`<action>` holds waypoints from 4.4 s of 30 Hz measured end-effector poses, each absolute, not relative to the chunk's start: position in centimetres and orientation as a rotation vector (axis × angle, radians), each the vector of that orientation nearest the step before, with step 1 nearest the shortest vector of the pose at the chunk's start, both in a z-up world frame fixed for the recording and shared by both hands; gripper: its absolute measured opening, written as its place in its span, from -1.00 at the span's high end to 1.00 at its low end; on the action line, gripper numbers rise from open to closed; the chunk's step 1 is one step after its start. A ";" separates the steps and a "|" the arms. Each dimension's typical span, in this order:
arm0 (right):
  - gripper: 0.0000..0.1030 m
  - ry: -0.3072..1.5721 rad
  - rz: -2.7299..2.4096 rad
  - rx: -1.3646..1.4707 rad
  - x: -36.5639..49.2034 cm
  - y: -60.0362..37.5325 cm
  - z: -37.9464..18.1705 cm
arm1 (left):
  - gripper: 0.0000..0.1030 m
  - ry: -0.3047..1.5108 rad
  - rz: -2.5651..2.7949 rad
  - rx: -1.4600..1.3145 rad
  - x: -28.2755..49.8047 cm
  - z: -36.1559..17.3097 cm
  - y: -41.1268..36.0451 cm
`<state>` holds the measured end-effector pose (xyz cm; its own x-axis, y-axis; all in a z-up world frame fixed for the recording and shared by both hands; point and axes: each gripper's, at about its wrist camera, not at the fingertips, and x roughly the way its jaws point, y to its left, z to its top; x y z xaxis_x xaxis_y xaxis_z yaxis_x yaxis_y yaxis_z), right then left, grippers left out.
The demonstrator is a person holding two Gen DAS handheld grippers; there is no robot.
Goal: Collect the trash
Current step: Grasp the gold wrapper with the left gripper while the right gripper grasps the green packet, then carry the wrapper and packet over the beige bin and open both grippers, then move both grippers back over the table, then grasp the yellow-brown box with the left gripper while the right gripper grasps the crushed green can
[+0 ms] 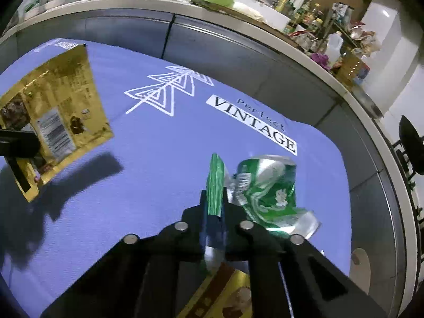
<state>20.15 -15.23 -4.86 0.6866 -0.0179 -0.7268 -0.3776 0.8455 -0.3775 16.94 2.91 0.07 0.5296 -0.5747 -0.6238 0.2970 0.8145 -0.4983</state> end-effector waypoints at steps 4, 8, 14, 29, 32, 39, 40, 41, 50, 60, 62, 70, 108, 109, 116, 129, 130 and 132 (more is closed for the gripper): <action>0.98 0.774 0.294 -0.371 17.8 -16.3 -2.1 | 0.98 0.865 -0.544 -0.366 16.6 0.4 2.8; 0.98 0.719 0.415 -0.096 13.3 -19.0 2.5 | 0.98 0.852 -0.585 -0.371 15.8 1.5 2.0; 0.98 0.669 0.462 0.250 9.2 -26.1 5.4 | 0.98 0.839 -0.683 -0.342 14.5 3.6 -1.2; 0.98 0.502 0.107 0.612 4.2 -48.0 4.5 | 0.98 0.948 -0.981 -0.191 16.6 6.0 -21.5; 0.98 0.484 0.051 0.636 4.7 -51.5 3.8 | 0.98 0.960 -1.045 -0.178 17.7 6.3 -27.0; 0.98 0.533 -0.009 0.658 7.6 -56.8 -0.2 | 0.98 1.028 -1.080 -0.118 21.2 4.0 -38.7; 0.98 0.539 -0.014 0.662 7.9 -57.3 -0.8 | 0.98 1.048 -1.067 -0.109 21.8 3.1 -40.1; 0.98 0.546 -0.022 0.670 8.4 -57.9 -1.5 | 0.98 1.065 -1.054 -0.099 22.3 2.3 -41.3; 0.95 0.606 -0.114 0.708 12.8 -62.5 -6.0 | 0.60 1.163 -0.915 -0.020 25.1 -3.9 -46.6; 0.86 0.683 -0.110 0.716 13.6 -62.7 -8.6 | 0.06 1.147 -0.908 -0.056 24.5 -3.3 -46.2; 0.81 0.694 -0.124 0.720 13.4 -62.7 -8.5 | 0.06 1.142 -0.922 -0.084 24.0 -2.5 -45.6; -0.20 0.690 -0.129 0.744 13.1 -62.7 -7.3 | 0.05 1.093 -0.965 -0.086 21.7 0.3 -43.8; 0.40 0.842 0.173 0.402 9.7 -32.8 -6.7 | 0.05 1.116 -0.716 -0.377 14.6 -2.3 -10.0; 0.40 0.843 0.154 0.353 9.7 -32.5 -6.6 | 0.05 1.121 -0.707 -0.378 14.9 -2.5 -10.1; 0.40 0.864 0.329 0.298 9.4 -27.5 -6.4 | -0.07 1.102 -0.649 -0.369 15.4 -2.4 -9.0; 0.40 0.797 0.217 0.543 7.3 -35.4 -6.5 | -0.42 0.994 -0.553 -0.011 14.2 -2.2 -14.2; 0.40 0.797 0.220 0.549 7.7 -35.6 -6.4 | -0.42 0.995 -0.541 0.010 14.3 -2.7 -14.5; 0.40 0.796 0.228 0.550 7.8 -35.9 -6.0 | -0.42 0.979 -0.522 0.028 14.4 -3.4 -14.5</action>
